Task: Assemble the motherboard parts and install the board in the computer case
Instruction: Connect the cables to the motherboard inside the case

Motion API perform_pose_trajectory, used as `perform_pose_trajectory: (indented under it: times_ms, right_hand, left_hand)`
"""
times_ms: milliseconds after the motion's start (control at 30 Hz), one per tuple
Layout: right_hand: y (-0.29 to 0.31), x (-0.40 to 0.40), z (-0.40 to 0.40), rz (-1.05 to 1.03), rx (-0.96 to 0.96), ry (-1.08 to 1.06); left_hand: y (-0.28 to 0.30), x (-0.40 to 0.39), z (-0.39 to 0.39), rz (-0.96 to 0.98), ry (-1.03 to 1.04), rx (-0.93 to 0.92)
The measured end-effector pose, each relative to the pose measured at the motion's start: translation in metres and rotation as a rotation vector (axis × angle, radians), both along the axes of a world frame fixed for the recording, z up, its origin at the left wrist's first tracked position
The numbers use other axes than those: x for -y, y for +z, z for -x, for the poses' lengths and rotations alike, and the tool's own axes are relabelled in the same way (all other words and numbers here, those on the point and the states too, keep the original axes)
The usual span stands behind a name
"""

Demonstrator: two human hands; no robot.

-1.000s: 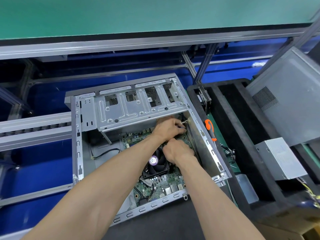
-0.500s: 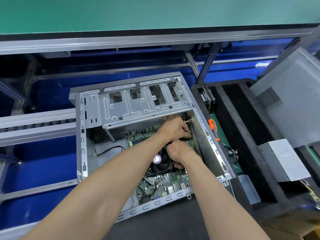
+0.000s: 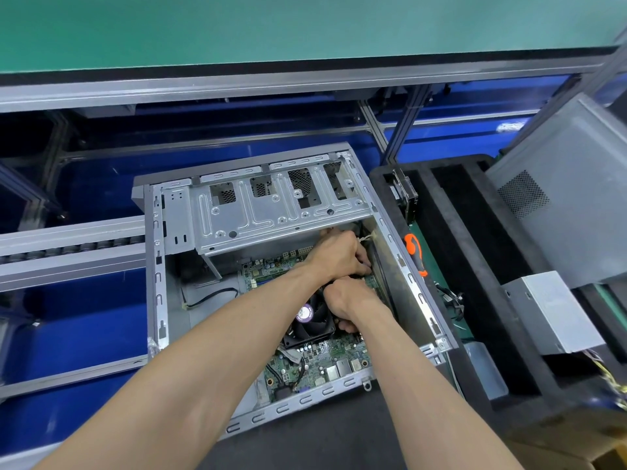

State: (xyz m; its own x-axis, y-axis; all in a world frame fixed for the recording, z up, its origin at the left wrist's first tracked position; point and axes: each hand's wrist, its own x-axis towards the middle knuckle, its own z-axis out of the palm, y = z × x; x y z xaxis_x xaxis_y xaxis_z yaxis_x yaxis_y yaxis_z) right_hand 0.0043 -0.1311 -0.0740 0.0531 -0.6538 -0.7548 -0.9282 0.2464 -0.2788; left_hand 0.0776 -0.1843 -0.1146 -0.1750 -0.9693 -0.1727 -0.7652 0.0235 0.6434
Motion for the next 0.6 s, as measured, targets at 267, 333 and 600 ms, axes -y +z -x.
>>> perform_pose_trajectory:
  times_ms: [267, 333, 600]
  right_hand:
    - [0.0010, 0.0000, 0.0015, 0.024, -0.029, 0.059]
    - [0.0020, -0.0001, 0.0016, 0.026, -0.028, 0.059]
    - [0.0031, -0.0009, 0.0016, 0.012, -0.022, 0.054]
  left_hand:
    - [0.0002, -0.0019, -0.0031, 0.034, 0.033, -0.051]
    - [0.0013, -0.0021, -0.0033, 0.035, 0.054, -0.059]
    - [0.0003, -0.0008, -0.0039, -0.014, 0.003, -0.056]
